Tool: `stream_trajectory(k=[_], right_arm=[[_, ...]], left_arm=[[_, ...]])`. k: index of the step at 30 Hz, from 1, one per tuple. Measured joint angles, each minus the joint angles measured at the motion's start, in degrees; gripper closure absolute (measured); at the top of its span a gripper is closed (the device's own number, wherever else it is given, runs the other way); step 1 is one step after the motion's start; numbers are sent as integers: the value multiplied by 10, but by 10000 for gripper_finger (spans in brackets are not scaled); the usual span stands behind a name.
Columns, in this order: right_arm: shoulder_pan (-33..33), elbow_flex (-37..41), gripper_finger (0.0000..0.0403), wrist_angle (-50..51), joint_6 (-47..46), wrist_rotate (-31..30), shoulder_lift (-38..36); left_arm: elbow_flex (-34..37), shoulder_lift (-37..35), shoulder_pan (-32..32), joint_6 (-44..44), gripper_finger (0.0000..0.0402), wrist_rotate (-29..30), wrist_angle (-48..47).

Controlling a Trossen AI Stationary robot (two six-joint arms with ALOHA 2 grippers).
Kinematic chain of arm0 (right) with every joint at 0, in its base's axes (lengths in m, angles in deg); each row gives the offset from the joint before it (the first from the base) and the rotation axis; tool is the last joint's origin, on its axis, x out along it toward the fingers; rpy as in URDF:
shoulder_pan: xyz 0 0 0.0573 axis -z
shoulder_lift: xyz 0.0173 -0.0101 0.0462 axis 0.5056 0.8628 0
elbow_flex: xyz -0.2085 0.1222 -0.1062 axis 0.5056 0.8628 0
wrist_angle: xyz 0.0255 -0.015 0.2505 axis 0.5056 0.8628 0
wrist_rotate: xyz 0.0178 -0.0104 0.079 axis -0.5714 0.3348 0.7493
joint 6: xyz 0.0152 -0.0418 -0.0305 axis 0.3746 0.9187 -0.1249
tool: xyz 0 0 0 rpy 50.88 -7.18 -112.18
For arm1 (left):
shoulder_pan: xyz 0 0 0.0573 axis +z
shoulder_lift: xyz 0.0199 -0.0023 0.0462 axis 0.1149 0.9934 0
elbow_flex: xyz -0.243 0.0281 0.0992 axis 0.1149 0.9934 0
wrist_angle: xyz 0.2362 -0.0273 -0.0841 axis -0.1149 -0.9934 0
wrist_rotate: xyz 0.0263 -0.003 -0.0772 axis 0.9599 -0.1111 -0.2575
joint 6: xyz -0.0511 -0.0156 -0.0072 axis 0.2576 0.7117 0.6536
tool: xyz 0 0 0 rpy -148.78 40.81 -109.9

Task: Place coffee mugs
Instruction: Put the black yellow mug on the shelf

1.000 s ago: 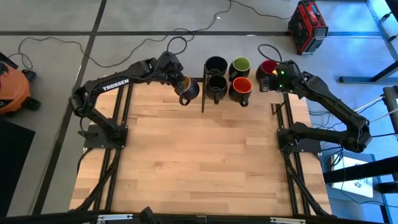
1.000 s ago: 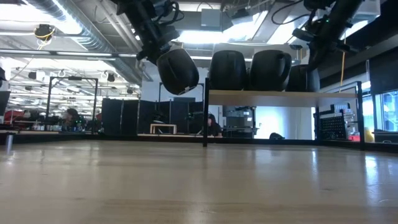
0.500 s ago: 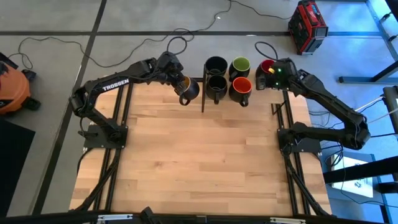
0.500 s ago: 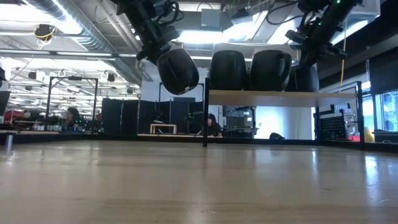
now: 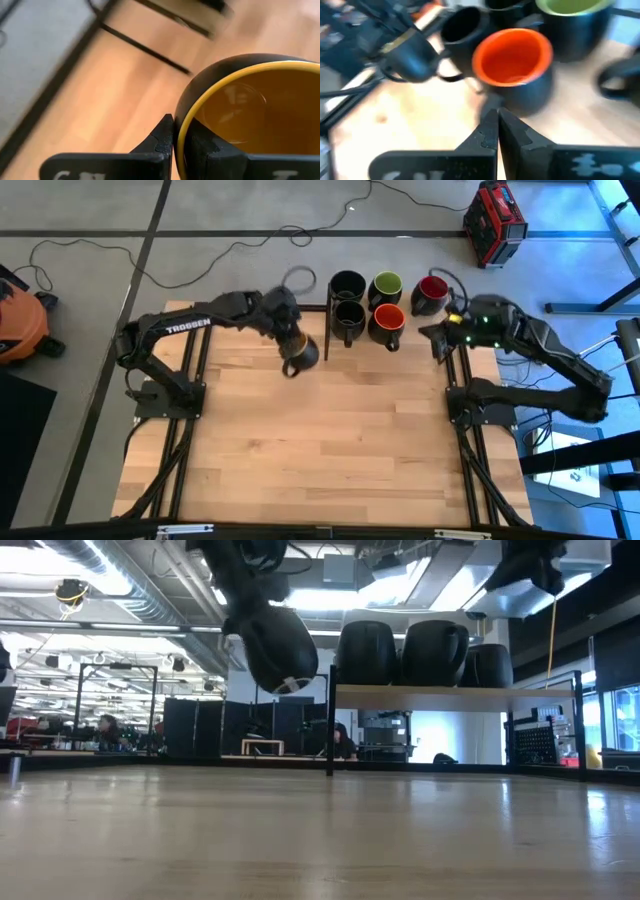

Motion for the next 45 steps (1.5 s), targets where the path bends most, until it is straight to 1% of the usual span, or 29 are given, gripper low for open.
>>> stream_trajectory(k=[4,7,10,13,16,18,20,23,26,29,32,36,38,45], right_arm=[[-119,22,402,-45,-9,-36,0],[-204,32,402,-73,-11,-71,24],[-286,35,402,-85,-19,-121,54],[-355,34,402,-94,-39,-164,88],[-417,34,402,-107,-71,-208,122],[-455,34,402,-114,-102,-238,143],[-489,34,402,-128,-137,-270,168],[-538,34,402,-143,-191,-324,206],[-578,34,402,-161,-228,-361,246],[-606,34,402,-162,-280,-377,284],[-626,34,402,-162,-335,-386,318],[-642,35,402,-164,-397,-390,353],[-643,33,402,-185,-410,-389,368],[-643,34,402,-195,-413,-386,380]], left_arm=[[0,0,-68,28,383,1,-43],[0,0,-117,49,383,4,-46],[0,4,-157,63,383,23,-43],[0,6,-179,51,383,33,-42],[0,14,-187,32,383,34,-40],[0,14,-192,26,383,38,-43],[0,23,-203,27,383,47,-19],[0,41,-228,28,383,59,-13],[1,67,-259,37,383,77,11],[0,94,-280,56,383,98,21],[0,124,-290,66,383,119,15],[2,153,-297,91,383,147,-25],[1,162,-298,102,383,149,-29],[0,173,-297,119,383,148,-14]])
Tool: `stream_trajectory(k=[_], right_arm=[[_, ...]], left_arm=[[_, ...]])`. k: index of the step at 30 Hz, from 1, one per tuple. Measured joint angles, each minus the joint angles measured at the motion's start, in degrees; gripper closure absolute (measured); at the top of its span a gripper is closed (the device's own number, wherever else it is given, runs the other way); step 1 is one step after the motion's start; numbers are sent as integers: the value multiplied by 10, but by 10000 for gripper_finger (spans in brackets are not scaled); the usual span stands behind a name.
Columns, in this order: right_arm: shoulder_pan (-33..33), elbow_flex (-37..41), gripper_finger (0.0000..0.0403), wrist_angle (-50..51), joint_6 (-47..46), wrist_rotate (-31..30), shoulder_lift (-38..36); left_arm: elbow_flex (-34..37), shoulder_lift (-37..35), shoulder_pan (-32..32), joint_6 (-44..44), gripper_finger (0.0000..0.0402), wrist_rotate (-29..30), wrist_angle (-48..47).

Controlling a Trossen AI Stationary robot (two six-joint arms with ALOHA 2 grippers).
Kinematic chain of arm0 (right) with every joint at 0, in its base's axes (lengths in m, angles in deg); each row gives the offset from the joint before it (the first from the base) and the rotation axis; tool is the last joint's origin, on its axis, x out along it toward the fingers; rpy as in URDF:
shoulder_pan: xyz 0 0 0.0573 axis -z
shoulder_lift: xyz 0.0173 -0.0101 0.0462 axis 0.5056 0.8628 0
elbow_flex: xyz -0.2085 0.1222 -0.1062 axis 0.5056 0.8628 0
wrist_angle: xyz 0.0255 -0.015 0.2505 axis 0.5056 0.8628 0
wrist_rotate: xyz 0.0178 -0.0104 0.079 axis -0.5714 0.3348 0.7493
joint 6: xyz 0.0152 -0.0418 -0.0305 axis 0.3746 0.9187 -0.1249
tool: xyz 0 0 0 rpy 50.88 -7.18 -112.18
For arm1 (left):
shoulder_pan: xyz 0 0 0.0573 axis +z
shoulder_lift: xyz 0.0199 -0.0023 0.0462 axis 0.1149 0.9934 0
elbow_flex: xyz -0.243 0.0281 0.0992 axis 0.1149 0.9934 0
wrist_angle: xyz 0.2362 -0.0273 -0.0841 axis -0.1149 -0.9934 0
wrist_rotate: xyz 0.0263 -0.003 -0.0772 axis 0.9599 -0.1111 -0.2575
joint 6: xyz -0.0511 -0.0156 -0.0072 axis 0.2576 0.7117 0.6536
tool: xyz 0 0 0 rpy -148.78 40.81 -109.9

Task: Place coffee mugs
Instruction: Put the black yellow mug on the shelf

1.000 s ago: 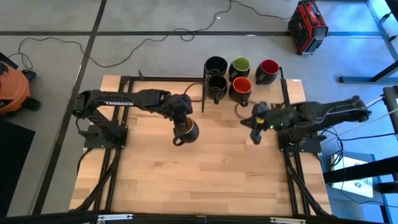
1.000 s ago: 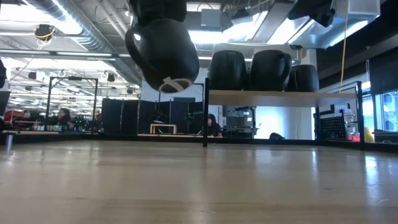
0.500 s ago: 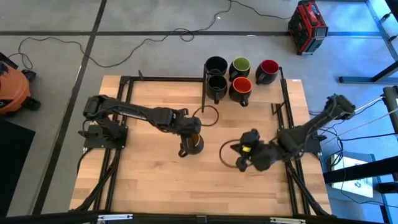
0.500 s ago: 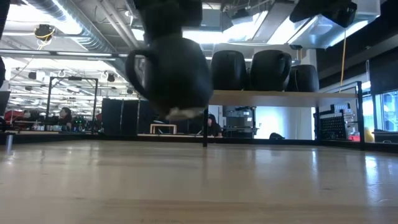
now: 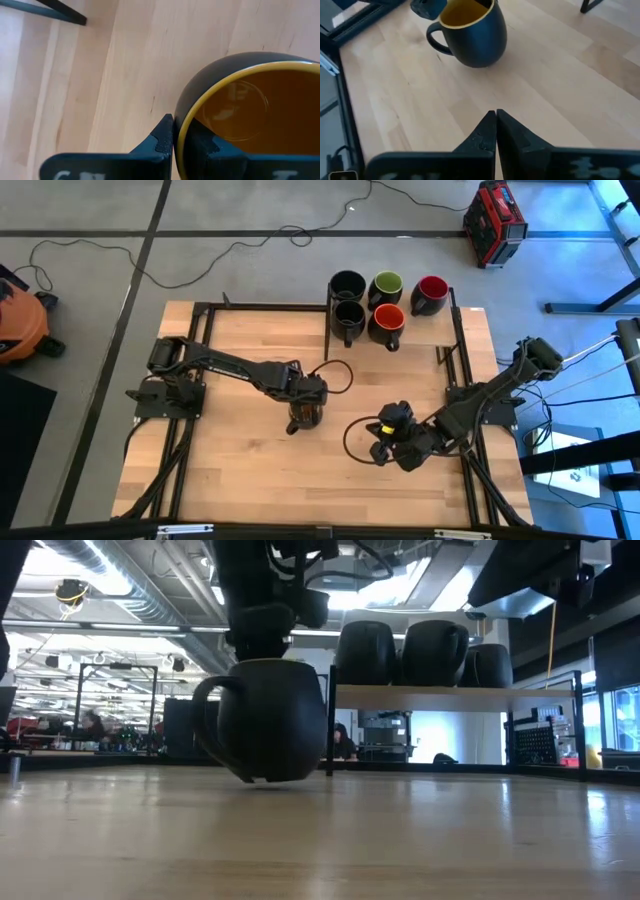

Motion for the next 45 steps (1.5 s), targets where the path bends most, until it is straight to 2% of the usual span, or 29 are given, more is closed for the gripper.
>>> stream_trajectory(k=[18,30,35,38,42,45], right_arm=[[0,0,402,6,17,11,0],[0,0,402,5,17,46,0],[0,0,401,3,4,52,0],[0,0,379,-18,6,52,0],[0,0,316,-98,69,45,18],[3,0,266,-156,126,25,47]], left_arm=[[0,-1,3,0,375,-7,6],[0,-3,3,1,302,-16,24],[0,-18,4,-13,291,-18,9],[-19,-45,4,-16,290,-20,-30],[-28,-111,-3,-35,290,-20,-63],[8,-172,-13,-66,289,-20,-58]])
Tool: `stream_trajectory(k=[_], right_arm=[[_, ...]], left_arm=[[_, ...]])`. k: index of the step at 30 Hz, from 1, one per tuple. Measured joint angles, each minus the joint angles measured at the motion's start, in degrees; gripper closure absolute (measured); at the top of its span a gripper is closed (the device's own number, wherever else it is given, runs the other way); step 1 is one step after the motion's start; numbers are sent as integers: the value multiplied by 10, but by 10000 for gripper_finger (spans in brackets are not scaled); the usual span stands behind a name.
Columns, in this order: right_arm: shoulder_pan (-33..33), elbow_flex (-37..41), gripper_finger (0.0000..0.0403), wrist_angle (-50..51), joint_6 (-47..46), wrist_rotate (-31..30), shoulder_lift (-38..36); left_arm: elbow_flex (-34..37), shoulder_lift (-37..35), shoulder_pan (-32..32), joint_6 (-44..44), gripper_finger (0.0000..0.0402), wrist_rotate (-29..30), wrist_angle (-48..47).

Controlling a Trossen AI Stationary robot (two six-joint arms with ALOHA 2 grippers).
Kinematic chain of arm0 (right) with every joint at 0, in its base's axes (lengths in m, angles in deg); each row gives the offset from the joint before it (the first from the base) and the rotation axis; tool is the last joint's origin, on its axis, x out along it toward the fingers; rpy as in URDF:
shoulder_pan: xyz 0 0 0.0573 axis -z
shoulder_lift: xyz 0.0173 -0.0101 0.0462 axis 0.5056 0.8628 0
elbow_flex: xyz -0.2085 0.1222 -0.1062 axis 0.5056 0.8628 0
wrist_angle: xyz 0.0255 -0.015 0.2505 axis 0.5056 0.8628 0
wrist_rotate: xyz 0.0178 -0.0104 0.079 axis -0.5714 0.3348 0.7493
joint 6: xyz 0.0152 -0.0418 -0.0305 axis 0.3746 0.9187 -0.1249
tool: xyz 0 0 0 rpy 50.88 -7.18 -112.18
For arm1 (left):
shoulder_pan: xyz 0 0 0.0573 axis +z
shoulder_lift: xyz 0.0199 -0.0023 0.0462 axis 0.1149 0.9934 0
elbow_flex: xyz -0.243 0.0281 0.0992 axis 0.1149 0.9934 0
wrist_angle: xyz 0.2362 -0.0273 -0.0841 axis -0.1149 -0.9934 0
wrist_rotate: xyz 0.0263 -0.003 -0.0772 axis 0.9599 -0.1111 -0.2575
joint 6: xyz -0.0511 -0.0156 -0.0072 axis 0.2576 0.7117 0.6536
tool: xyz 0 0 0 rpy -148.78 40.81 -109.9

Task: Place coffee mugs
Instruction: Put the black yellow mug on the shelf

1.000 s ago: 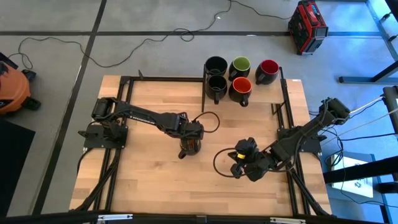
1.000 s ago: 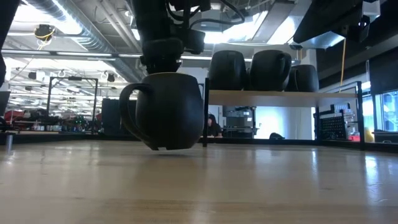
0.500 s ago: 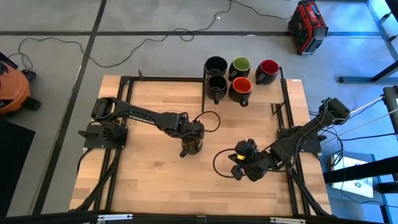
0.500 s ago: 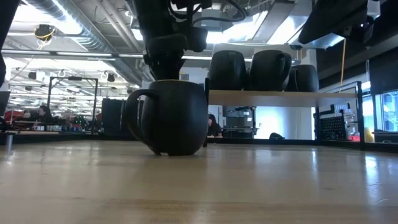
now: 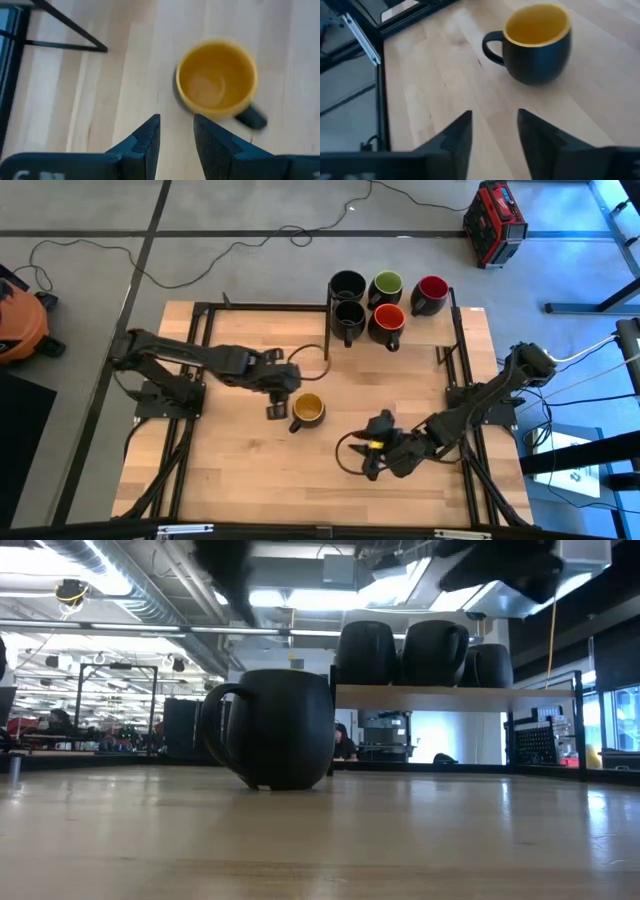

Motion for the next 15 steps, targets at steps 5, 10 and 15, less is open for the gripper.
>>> stream_trajectory(k=[5,10,15], right_arm=[[26,0,214,-41,42,-6,53],[69,1,197,-47,48,-4,97],[113,0,196,-87,102,26,127]], left_arm=[[165,-103,6,-18,289,-8,96],[301,-142,28,-5,289,-21,229],[370,-121,40,-8,289,-45,349]])
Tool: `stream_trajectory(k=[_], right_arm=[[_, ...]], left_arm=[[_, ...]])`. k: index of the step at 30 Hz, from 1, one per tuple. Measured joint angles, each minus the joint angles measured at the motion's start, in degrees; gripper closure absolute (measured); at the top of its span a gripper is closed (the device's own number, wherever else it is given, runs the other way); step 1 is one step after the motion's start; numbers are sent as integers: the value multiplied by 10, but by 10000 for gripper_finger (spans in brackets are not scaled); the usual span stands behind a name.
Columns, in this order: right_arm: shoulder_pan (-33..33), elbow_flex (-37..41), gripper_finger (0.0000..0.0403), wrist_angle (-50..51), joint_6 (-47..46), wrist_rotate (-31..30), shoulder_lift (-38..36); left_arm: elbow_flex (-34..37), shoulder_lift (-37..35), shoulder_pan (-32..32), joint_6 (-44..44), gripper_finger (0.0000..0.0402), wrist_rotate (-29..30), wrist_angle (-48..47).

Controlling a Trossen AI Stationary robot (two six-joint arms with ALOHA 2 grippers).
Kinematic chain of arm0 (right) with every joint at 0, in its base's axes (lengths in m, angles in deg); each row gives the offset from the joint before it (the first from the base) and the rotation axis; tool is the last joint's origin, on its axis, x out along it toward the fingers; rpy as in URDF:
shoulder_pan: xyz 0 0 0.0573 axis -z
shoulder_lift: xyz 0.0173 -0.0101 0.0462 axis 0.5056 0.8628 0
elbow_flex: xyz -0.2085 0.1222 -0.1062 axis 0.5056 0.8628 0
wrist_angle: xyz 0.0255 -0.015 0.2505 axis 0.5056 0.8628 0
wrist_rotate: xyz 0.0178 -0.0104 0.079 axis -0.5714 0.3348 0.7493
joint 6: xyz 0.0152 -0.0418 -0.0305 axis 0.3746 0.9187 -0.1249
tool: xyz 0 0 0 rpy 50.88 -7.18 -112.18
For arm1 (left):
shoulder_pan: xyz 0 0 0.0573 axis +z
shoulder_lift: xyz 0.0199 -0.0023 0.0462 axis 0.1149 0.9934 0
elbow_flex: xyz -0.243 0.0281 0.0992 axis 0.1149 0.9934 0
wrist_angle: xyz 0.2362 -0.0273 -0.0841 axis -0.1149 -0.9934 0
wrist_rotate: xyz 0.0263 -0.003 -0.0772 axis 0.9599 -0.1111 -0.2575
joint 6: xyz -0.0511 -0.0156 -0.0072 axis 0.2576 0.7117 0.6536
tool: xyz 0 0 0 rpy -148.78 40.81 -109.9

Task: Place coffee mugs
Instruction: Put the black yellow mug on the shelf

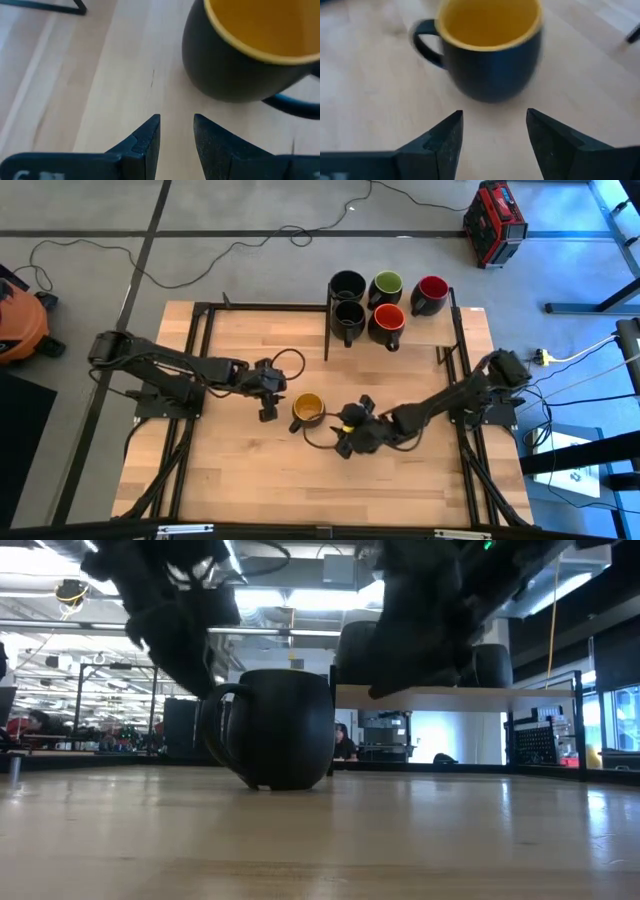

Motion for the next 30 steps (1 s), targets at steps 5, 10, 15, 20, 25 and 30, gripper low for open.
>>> stream_trajectory(k=[5,10,15,20,25,30], right_arm=[[32,0,196,-2,27,12,5],[52,0,196,-20,62,38,6],[58,0,196,-21,83,61,6],[58,0,196,-18,91,60,6],[58,0,196,-14,91,55,15],[58,1,196,-19,89,50,25]], left_arm=[[10,25,2,-6,289,12,50],[9,51,5,-16,289,9,94],[10,68,5,-17,289,2,111],[10,68,5,-17,289,-2,113],[10,68,5,-17,289,-24,119],[10,68,5,-17,289,-53,122]])
